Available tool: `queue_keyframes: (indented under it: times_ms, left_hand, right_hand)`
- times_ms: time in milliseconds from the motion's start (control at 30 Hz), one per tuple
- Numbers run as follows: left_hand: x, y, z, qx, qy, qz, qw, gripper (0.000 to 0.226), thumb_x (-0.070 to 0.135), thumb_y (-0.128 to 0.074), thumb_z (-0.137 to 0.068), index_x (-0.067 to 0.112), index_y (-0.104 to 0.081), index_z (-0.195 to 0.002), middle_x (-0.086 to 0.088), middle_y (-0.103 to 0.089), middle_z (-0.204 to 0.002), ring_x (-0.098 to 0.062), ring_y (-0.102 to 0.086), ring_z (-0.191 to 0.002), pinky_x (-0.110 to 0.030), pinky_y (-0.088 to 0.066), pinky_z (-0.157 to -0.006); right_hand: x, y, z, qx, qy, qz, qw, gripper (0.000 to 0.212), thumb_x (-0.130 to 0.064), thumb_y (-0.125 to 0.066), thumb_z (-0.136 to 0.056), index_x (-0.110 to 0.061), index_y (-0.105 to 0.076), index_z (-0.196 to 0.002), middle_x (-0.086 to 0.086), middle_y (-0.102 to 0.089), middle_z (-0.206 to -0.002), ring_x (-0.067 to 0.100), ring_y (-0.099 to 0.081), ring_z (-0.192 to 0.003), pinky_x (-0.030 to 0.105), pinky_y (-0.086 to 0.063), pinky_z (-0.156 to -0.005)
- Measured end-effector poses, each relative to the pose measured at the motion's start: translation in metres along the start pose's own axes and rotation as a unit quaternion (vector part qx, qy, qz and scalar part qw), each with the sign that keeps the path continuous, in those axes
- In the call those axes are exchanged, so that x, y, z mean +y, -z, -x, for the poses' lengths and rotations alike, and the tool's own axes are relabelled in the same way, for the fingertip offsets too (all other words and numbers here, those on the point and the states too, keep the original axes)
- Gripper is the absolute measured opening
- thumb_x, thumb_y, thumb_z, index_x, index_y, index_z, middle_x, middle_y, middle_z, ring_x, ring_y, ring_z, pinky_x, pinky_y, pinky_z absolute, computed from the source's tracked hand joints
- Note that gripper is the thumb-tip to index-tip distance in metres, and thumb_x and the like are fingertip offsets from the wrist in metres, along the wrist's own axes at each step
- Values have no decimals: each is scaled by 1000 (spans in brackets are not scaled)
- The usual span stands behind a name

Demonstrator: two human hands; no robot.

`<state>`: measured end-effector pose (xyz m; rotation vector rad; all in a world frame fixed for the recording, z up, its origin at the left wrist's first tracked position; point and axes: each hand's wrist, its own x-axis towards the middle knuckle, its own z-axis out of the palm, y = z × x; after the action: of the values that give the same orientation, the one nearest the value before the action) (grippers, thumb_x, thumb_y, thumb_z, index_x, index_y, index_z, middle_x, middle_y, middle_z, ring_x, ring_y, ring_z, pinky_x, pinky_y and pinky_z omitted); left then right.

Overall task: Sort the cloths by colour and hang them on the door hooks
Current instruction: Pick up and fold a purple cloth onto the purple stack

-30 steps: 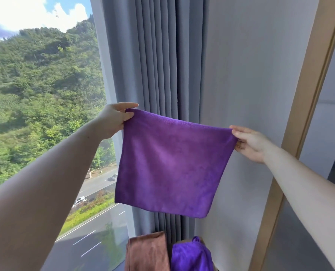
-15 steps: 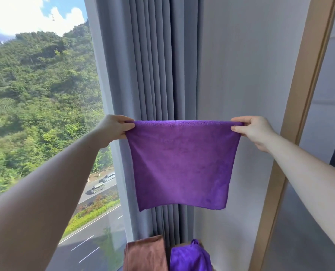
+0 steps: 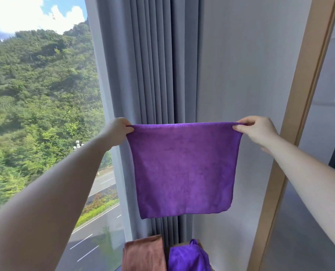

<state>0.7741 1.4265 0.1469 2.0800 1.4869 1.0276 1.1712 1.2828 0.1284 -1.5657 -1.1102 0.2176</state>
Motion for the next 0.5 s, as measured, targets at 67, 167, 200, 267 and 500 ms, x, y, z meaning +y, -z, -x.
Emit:
queue_keyframes:
  times_ms: [67, 167, 200, 267, 500]
  left_hand:
    - [-4, -3, 2, 2, -1, 15, 1000, 15, 13, -60, -100, 1, -67, -103, -17, -58, -89, -30, -55, -77, -37, -46, -68]
    - [-9, -7, 6, 7, 7, 81, 997, 15, 14, -56, -102, 3, -67, -106, -15, -54, -87, -24, -49, -75, -30, -39, -62]
    - [-9, -8, 7, 16, 10, 118, 993, 14, 13, -57, -102, 5, -67, -106, -15, -56, -87, -24, -50, -73, -31, -41, -61]
    - [-9, -10, 10, 29, 24, 199, 979, 11, 12, -60, -101, 6, -68, -105, -15, -59, -90, -24, -55, -75, -32, -54, -64]
    - [-8, -23, 21, -10, 86, 304, 949, 21, 19, -54, -107, 1, -64, -108, -6, -56, -77, -11, -56, -60, -19, -52, -47]
  right_hand:
    - [5, 0, 1, -11, 4, -9, 1000, 10, -17, -78, -88, -17, -70, -94, -6, -65, -86, 8, -59, -84, 23, -42, -77]
    - [9, 1, 3, -60, -11, -35, 998, 10, -17, -75, -92, -19, -65, -92, -1, -66, -89, 10, -61, -83, 24, -45, -78]
    - [11, 0, 3, -68, -21, -54, 996, 9, -16, -74, -93, -19, -65, -92, 1, -67, -91, 12, -63, -82, 23, -48, -76]
    - [10, 0, 6, -68, -44, -105, 991, 7, -14, -73, -94, -16, -66, -94, 3, -69, -90, 14, -66, -79, 21, -54, -67]
    - [8, 8, 14, -87, -142, -263, 950, 3, -17, -69, -95, -15, -70, -94, -3, -74, -76, 5, -68, -59, 21, -56, -58]
